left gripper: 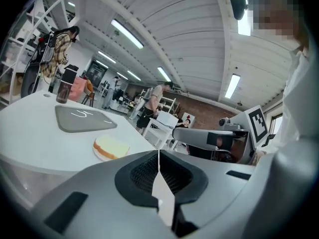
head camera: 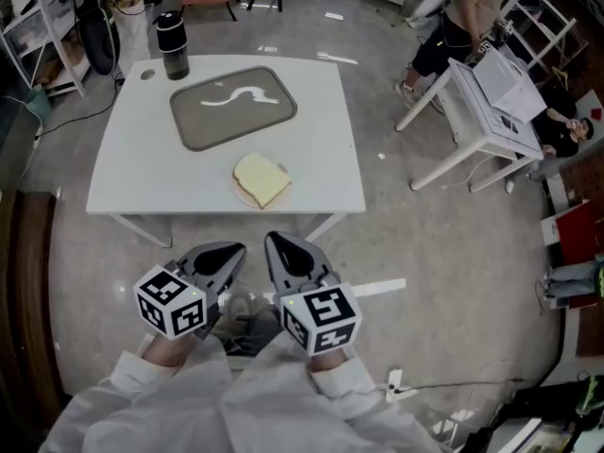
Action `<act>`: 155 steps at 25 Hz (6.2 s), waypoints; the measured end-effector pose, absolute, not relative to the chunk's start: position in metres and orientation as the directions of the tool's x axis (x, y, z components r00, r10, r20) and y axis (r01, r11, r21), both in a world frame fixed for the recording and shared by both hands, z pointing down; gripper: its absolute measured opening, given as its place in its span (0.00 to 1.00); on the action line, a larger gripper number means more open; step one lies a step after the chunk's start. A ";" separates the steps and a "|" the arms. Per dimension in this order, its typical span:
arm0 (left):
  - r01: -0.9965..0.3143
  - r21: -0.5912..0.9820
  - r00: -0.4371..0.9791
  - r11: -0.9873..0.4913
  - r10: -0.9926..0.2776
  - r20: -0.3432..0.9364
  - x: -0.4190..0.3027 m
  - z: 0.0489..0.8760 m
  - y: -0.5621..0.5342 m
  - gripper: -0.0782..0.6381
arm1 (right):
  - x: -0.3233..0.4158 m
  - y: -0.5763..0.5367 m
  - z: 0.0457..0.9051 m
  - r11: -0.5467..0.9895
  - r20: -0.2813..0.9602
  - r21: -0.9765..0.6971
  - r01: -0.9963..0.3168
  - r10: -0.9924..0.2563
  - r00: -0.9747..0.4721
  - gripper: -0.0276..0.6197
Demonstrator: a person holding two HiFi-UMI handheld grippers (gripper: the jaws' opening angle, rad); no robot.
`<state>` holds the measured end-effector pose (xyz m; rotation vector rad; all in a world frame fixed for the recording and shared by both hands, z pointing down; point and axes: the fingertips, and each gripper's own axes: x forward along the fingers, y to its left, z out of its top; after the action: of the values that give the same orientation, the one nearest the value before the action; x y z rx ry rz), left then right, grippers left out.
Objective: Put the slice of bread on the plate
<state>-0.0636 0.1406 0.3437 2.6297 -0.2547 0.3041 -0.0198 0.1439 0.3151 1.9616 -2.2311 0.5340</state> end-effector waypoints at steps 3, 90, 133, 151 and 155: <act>-0.232 0.458 0.955 -0.858 -0.113 0.273 -0.056 0.353 0.127 0.13 | -0.007 0.132 0.324 0.066 0.339 -0.196 -0.978 -0.932 -0.131 0.06; -0.618 0.769 0.771 -0.163 -0.317 0.553 -0.012 0.519 -0.046 0.29 | 0.128 -0.079 0.532 0.372 0.785 -0.402 -0.836 -0.329 -0.524 0.24; -0.670 0.737 0.716 -0.093 -0.342 0.608 -0.014 0.513 -0.060 0.16 | 0.121 -0.080 0.523 0.288 0.782 -0.466 -0.836 -0.309 -0.542 0.13; -0.616 0.768 0.781 -0.173 -0.259 0.568 -0.032 0.486 -0.175 0.16 | 0.104 -0.183 0.492 0.193 0.757 -0.547 -0.814 -0.301 -0.580 0.11; -0.606 0.771 0.790 -0.196 -0.263 0.554 -0.034 0.481 -0.221 0.16 | 0.102 -0.225 0.486 0.171 0.755 -0.543 -0.822 -0.328 -0.567 0.11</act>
<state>-0.0340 -0.2212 0.4812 1.7831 -0.6739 0.3562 0.1023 -0.2247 0.4858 1.0833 -1.9819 1.3867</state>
